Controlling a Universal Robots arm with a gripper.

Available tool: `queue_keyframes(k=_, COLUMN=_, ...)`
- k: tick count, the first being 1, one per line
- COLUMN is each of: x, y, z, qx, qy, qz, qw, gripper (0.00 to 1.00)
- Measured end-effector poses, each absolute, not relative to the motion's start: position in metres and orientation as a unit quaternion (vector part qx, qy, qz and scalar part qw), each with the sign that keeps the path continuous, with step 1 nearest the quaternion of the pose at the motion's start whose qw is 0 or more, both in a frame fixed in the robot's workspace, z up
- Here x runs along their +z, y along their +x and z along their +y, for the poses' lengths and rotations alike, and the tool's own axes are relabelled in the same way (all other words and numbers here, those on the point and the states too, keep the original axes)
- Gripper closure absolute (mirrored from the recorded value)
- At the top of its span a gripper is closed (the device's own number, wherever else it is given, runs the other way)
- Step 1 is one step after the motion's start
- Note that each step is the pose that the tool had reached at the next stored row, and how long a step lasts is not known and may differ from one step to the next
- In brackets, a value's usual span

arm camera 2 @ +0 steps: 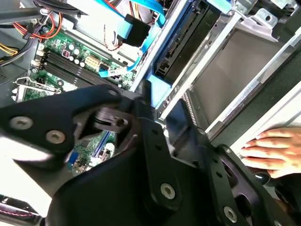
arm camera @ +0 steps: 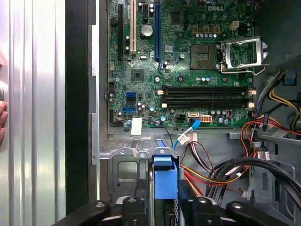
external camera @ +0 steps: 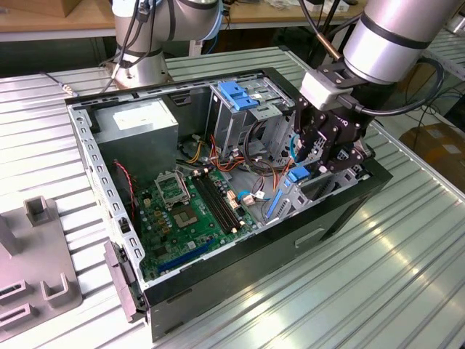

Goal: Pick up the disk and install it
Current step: 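Insert the disk into the insertion slot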

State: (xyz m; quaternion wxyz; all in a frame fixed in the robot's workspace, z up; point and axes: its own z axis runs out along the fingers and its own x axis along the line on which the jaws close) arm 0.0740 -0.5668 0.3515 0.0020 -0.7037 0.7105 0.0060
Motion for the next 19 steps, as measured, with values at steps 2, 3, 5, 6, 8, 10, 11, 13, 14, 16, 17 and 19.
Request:
queue_keyframes(k=2, x=0.3515, y=0.0740, z=-0.5668, qx=0.006, qy=-0.704, qz=0.711, qw=0.002, gripper=0.64)
queue_keyframes(k=3, x=0.3515, y=0.0740, z=-0.5668, qx=0.006, qy=-0.704, qz=0.711, qw=0.002, gripper=0.76)
queue_keyframes(k=5, x=0.3514, y=0.0740, z=-0.5668, qx=0.006, qy=-0.704, qz=0.711, qw=0.002, gripper=0.82)
queue_keyframes(k=6, x=0.3514, y=0.0740, z=-0.5668, qx=0.006, qy=-0.704, qz=0.711, qw=0.002, gripper=0.88)
queue_keyframes(k=8, x=0.3513, y=0.0740, z=-0.5668, qx=0.006, qy=-0.704, qz=0.711, qw=0.002, gripper=0.90)
queue_keyframes(k=10, x=0.3513, y=0.0740, z=-0.5668, qx=0.006, qy=-0.704, qz=0.711, qw=0.002, gripper=0.90)
queue_keyframes(k=11, x=0.3512, y=0.0740, z=-0.5668, qx=0.006, qy=-0.704, qz=0.711, qw=0.002, gripper=0.90)
queue_keyframes(k=13, x=0.3512, y=0.0740, z=-0.5668, qx=0.006, qy=-0.704, qz=0.711, qw=0.002, gripper=0.90)
queue_keyframes(k=14, x=0.3511, y=0.0740, z=-0.5668, qx=0.006, qy=-0.704, qz=0.711, qw=0.002, gripper=0.90)
queue_keyframes(k=16, x=0.3511, y=0.0742, z=-0.5668, qx=0.006, qy=-0.704, qz=0.711, qw=0.002, gripper=0.90)
queue_keyframes(k=17, x=0.3511, y=0.0742, z=-0.5668, qx=0.006, qy=-0.704, qz=0.711, qw=0.002, gripper=0.90)
queue_keyframes(k=19, x=0.3511, y=0.0742, z=-0.5668, qx=0.006, qy=-0.704, qz=0.711, qw=0.002, gripper=0.90)
